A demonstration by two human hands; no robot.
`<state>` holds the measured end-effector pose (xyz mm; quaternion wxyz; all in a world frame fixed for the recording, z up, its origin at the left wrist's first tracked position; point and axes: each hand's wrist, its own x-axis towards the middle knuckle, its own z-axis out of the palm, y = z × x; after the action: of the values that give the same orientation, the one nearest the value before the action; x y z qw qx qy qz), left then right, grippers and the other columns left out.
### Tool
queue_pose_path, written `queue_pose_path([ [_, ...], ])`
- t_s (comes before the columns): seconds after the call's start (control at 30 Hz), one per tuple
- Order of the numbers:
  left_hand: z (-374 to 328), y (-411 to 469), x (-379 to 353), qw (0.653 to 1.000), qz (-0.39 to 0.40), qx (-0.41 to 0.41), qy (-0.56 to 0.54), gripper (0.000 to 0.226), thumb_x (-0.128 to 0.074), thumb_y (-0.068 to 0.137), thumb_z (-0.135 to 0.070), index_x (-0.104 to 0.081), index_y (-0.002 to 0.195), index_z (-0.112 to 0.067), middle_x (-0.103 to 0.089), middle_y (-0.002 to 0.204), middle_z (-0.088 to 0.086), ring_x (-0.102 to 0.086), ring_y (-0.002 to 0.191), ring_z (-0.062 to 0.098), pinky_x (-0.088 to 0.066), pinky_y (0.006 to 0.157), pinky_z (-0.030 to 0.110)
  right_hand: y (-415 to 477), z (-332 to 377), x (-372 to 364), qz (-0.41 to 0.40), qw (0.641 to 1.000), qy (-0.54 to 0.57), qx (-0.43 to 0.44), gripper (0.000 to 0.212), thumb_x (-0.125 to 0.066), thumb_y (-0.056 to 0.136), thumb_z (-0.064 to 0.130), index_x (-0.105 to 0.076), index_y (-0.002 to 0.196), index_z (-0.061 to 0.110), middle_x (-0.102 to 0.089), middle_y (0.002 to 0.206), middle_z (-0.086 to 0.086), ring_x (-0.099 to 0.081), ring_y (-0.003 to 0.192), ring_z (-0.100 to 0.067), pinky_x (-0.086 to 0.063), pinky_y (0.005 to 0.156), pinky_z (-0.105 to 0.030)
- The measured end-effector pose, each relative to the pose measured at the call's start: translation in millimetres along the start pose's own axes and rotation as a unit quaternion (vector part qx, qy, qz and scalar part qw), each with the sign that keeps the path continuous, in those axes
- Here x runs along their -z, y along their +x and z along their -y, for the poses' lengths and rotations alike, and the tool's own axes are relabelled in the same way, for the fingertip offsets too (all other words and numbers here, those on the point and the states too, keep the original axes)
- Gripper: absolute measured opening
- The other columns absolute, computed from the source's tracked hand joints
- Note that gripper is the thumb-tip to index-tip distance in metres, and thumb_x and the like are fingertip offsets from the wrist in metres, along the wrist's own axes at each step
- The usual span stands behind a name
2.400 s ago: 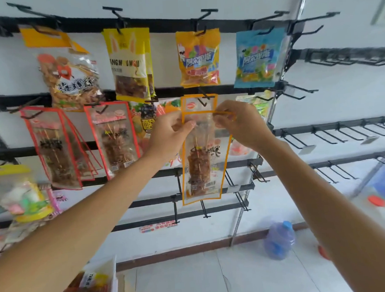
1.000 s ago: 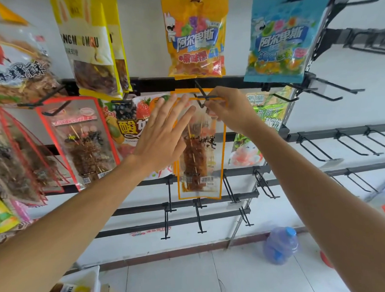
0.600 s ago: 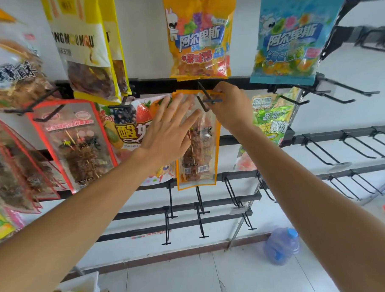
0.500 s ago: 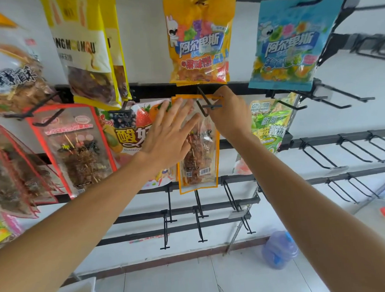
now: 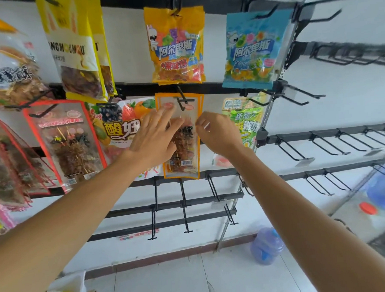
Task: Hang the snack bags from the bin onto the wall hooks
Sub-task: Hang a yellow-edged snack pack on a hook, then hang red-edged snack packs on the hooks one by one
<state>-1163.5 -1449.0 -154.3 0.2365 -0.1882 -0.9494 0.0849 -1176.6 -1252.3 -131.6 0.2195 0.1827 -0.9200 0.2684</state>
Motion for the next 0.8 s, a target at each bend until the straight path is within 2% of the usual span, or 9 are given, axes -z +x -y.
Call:
queue_pose_path([
  [0.07,-11.1,-13.3,5.7,0.999,0.025,0.004,-0.024,0.066,-0.052,0.09,-0.027,-0.03,0.152,-0.023,-0.009,0.163,0.011,-0.007,0.149,0.033,-0.011,0.119,0.053,-9.9,0.3,3.8,0.075,0.997,0.003,0.019,0.02,-0.054,0.088,0.026,-0.068,0.101,0.022,-0.069,0.103,0.004,-0.064,0.088,-0.018,-0.056,0.076,-0.037],
  [0.2,-28.5,-37.8,18.9,0.982,0.164,0.061,-0.077,0.062,-0.043,0.099,-0.036,-0.017,0.155,-0.03,-0.003,0.164,0.001,-0.003,0.15,0.027,-0.016,0.118,0.052,-33.8,4.5,13.3,0.184,0.982,-0.004,0.05,0.024,-0.056,0.091,0.025,-0.064,0.112,0.019,-0.064,0.113,-0.001,-0.058,0.094,-0.02,-0.045,0.078,-0.03],
  [0.3,-34.0,-58.9,27.8,0.969,0.224,0.075,-0.069,0.059,-0.038,0.101,-0.042,-0.016,0.155,-0.032,-0.01,0.163,0.001,-0.008,0.15,0.027,-0.014,0.119,0.051,-49.0,10.0,16.6,0.225,0.973,-0.008,0.061,0.029,-0.056,0.089,0.025,-0.062,0.117,0.018,-0.064,0.118,-0.006,-0.059,0.106,-0.027,-0.049,0.09,-0.039],
  [0.33,-34.5,-67.4,31.6,0.967,0.227,0.084,-0.083,0.058,-0.04,0.101,-0.041,-0.019,0.155,-0.031,-0.015,0.163,0.002,-0.012,0.149,0.028,-0.014,0.119,0.049,-53.3,11.8,15.6,0.235,0.97,-0.008,0.065,0.03,-0.056,0.089,0.026,-0.062,0.117,0.018,-0.064,0.118,-0.008,-0.058,0.107,-0.029,-0.049,0.091,-0.041],
  [0.5,-30.3,-117.7,61.0,0.955,0.195,0.151,-0.167,0.05,-0.047,0.1,-0.031,-0.037,0.149,-0.027,-0.035,0.154,-0.001,-0.033,0.14,0.022,-0.031,0.113,0.041,-71.4,38.3,4.0,0.282,0.951,-0.023,0.123,0.035,-0.055,0.094,0.037,-0.059,0.124,0.019,-0.06,0.127,-0.006,-0.055,0.115,-0.028,-0.045,0.094,-0.037],
  [0.67,-4.0,-182.1,90.5,0.936,0.24,0.209,-0.151,0.051,-0.046,0.101,-0.034,-0.034,0.15,-0.028,-0.032,0.156,-0.003,-0.032,0.142,0.02,-0.03,0.115,0.042,-87.8,101.0,-28.8,0.339,0.92,-0.021,0.195,0.042,-0.054,0.095,0.036,-0.051,0.134,0.019,-0.054,0.136,-0.007,-0.049,0.123,-0.029,-0.042,0.098,-0.037],
  [0.8,26.7,-247.7,115.8,0.921,0.231,0.276,-0.148,0.049,-0.048,0.101,-0.031,-0.037,0.148,-0.023,-0.038,0.153,-0.001,-0.039,0.138,0.019,-0.034,0.112,0.038,-103.7,173.7,-69.8,0.36,0.894,-0.019,0.267,0.05,-0.052,0.095,0.042,-0.045,0.141,0.023,-0.053,0.139,-0.007,-0.049,0.125,-0.029,-0.041,0.102,-0.039],
])
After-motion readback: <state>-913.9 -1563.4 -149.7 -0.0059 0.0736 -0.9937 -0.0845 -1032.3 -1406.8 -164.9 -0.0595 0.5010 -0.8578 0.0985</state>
